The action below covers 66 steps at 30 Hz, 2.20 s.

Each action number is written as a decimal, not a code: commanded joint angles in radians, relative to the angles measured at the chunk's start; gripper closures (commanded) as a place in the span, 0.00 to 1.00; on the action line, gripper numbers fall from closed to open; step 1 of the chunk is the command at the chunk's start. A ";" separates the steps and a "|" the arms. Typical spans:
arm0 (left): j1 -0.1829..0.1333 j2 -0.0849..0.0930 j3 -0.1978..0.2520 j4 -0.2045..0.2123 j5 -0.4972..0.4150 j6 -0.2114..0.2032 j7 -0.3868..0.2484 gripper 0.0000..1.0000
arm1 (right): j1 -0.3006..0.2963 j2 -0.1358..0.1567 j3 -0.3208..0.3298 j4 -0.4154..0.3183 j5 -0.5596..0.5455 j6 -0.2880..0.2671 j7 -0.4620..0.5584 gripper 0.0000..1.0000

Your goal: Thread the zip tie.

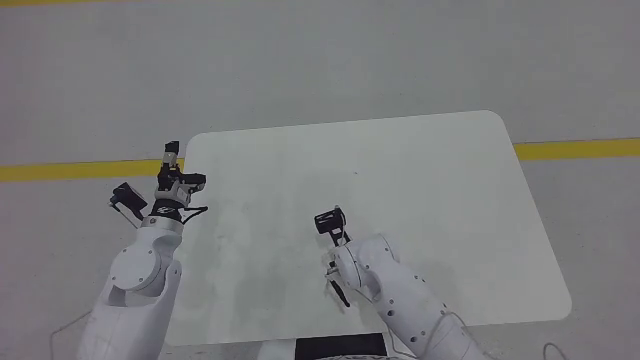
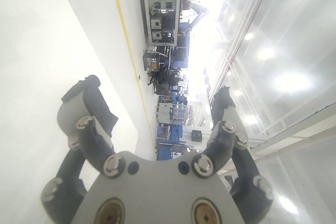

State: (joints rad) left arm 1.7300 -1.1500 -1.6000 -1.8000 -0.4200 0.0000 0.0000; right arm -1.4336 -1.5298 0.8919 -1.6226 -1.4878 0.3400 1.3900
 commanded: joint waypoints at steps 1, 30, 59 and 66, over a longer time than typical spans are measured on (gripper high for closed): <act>0.000 0.000 0.000 0.000 0.000 0.000 0.000 0.00 | 0.000 -0.003 -0.001 0.005 -0.008 0.000 0.000 0.85; 0.000 0.000 0.000 0.000 0.000 0.000 0.000 0.00 | -0.117 0.009 0.067 -0.208 0.008 -0.086 -0.007 1.00; 0.000 0.000 0.000 0.000 0.000 0.000 0.000 0.00 | -0.053 0.006 0.038 -0.099 0.065 -0.088 -0.057 0.79; 0.000 0.000 0.000 0.000 0.000 0.000 0.000 0.00 | -0.044 0.005 0.034 -0.082 0.072 -0.082 -0.059 0.82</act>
State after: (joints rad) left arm 1.7300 -1.1500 -1.6000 -1.8000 -0.4200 0.0000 0.0000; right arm -1.4791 -1.5246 0.9260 -1.7085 -1.4174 0.2578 1.3316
